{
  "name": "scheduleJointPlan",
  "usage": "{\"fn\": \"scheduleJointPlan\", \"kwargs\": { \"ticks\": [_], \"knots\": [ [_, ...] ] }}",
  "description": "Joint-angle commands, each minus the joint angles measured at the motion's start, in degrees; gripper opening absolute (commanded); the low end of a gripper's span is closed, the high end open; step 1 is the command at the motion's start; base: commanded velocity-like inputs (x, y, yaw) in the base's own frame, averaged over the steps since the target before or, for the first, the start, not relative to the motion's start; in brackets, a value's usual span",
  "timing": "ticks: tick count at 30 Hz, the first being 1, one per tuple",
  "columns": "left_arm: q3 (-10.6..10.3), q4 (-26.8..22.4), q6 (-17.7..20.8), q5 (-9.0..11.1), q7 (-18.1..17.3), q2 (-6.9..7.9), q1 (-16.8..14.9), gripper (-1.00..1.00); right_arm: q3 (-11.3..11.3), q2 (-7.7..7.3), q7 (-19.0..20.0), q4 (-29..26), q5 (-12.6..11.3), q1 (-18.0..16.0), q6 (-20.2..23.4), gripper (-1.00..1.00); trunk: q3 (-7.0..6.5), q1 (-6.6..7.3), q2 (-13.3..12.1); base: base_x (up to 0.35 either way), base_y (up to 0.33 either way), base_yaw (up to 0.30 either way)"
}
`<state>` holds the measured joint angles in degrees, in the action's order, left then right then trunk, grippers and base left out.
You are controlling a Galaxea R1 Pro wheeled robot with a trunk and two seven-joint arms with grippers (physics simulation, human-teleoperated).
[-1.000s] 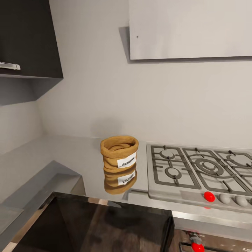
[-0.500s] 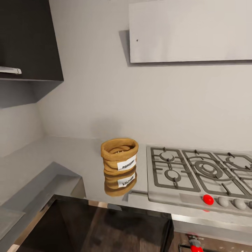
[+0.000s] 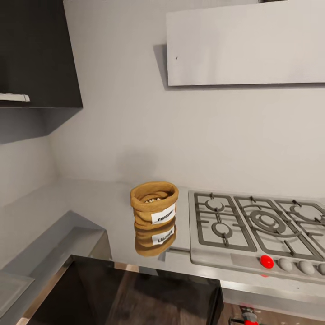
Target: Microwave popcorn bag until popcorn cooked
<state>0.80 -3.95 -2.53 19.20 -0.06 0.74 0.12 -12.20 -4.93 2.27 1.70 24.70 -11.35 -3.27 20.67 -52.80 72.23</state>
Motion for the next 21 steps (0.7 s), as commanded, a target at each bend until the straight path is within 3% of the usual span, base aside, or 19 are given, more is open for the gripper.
{"fn": "scheduleJointPlan", "kwargs": {
  "ticks": [1,21],
  "knots": [
    [0.07,-0.07,-0.06,0.22,0.02,-0.02,0.02,1.00,-0.50,-0.06,0.10,0.20,0.38,-0.08,-0.33,1.00,-0.13,0.23,-0.38,0.000,0.000,0.000],
    [0.08,-0.07,-0.08,0.22,0.06,-0.05,0.01,1.00,-0.54,-0.61,0.10,0.21,0.26,-0.08,-1.19,1.00,-3.72,4.62,-8.40,0.000,0.000,0.000]
  ]
}}
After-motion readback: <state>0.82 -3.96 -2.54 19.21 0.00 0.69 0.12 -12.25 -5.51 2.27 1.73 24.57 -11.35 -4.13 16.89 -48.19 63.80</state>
